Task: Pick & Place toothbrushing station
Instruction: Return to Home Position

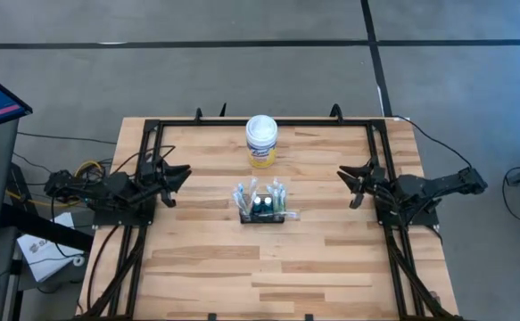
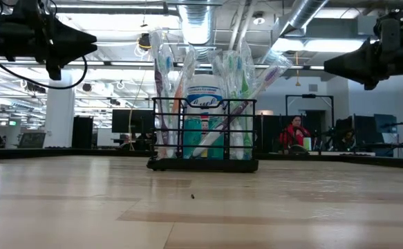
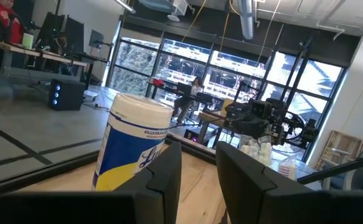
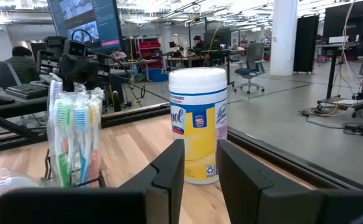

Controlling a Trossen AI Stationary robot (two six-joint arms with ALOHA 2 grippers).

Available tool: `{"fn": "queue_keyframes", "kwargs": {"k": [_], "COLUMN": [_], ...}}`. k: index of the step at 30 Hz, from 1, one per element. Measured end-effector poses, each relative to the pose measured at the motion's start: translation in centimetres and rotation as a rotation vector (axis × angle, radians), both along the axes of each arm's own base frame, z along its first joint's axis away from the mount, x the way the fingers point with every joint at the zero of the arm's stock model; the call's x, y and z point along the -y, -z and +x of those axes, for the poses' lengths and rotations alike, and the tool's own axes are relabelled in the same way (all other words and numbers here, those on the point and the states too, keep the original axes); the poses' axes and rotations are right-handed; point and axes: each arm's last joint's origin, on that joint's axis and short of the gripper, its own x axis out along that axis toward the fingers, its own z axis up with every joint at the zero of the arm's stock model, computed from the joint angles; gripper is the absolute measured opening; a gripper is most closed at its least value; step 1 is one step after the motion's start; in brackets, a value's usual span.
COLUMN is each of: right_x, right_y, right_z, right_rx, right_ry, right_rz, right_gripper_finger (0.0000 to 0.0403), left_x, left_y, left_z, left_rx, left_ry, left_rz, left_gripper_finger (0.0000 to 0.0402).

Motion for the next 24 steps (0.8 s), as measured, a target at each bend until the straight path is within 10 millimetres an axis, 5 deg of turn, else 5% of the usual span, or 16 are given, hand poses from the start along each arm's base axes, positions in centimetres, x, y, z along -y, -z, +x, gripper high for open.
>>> {"fn": "queue_keyframes", "kwargs": {"k": [24], "right_x": [-0.01], "right_y": [0.04], "right_z": [0.01], "right_rx": [-0.001], "right_ry": [-0.001], "right_rz": [0.000], "right_gripper_finger": [0.0085], "left_x": [0.10], "left_y": [-0.03], "left_z": [0.00], "left_rx": [0.003], "left_ry": [0.012], "left_rz": [0.000], "left_gripper_finger": [0.0095]}}
